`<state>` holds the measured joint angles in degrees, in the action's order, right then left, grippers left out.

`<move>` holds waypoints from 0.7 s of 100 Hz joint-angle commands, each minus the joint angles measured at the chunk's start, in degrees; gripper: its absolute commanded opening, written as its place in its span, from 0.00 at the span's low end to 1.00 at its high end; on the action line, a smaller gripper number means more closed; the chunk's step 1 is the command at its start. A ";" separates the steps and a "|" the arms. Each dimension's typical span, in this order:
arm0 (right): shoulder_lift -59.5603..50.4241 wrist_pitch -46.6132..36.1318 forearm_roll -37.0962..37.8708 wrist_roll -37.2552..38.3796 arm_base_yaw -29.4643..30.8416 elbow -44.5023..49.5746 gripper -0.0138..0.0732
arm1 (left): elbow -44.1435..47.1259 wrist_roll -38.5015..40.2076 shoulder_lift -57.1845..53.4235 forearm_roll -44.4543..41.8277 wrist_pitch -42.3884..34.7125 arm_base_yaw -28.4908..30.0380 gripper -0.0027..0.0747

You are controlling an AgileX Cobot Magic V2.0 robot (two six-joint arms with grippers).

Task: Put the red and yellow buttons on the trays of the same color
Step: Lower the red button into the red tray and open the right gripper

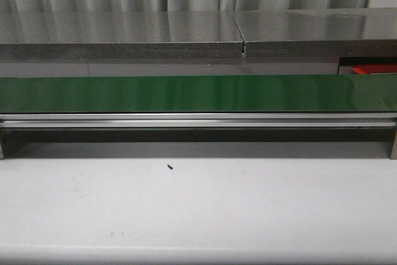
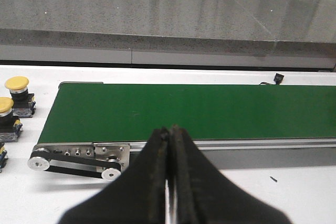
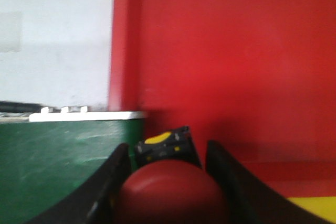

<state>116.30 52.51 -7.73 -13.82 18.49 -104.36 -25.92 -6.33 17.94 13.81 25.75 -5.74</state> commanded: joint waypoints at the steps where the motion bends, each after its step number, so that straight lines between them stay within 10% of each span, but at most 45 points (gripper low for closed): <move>1: -0.81 -1.62 -0.12 0.14 1.67 -4.02 0.33 | -1.52 0.13 0.47 0.96 -4.39 -0.29 0.01; 70: 9.76 -3.31 -1.44 0.14 2.96 -8.39 0.35 | -1.52 0.13 0.47 0.96 -4.39 -0.29 0.01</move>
<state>129.72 51.44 -8.14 -13.78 21.20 -110.58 -25.92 -6.33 17.94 13.81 25.75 -5.74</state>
